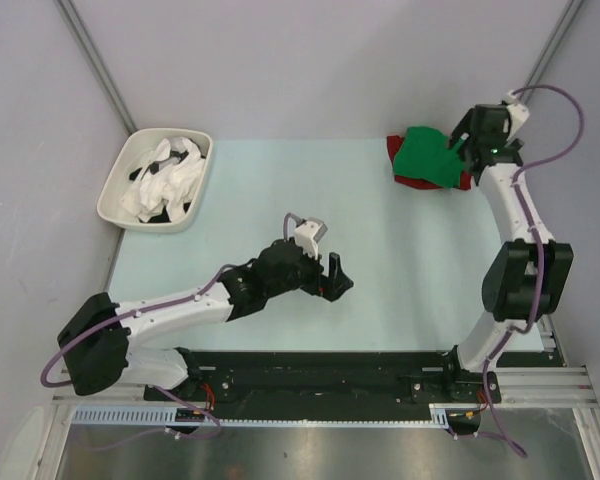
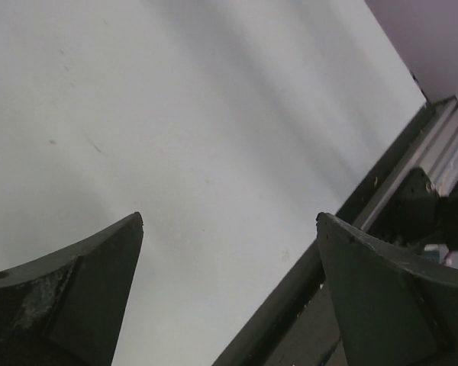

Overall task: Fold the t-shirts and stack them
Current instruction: Reset both grippers

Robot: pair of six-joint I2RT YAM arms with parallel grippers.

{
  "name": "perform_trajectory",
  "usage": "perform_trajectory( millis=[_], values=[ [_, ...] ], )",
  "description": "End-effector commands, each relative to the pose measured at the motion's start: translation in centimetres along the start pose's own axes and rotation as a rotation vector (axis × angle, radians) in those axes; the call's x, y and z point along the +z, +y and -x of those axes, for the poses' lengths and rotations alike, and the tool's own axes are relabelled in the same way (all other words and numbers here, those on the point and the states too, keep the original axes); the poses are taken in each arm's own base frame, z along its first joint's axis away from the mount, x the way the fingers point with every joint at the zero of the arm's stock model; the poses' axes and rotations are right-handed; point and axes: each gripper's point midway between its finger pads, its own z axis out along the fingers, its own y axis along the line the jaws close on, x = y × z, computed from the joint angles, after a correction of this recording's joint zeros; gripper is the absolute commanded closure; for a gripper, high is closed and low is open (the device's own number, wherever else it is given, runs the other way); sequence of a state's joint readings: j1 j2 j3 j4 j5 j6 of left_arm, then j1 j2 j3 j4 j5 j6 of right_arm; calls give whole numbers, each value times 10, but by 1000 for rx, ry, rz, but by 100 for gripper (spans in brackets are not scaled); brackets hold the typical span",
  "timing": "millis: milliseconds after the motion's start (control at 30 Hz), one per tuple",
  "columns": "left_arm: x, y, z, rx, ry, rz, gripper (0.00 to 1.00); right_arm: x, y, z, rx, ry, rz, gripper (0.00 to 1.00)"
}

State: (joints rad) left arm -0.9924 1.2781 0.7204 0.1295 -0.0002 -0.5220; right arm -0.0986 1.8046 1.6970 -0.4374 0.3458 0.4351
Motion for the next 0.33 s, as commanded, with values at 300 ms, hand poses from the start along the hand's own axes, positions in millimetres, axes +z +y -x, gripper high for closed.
perform_trajectory(
  millis=[300],
  values=[
    [-42, 40, 91, -28, -170, 315, 0, -199, 109, -79, -293, -110, 331, 0]
  ],
)
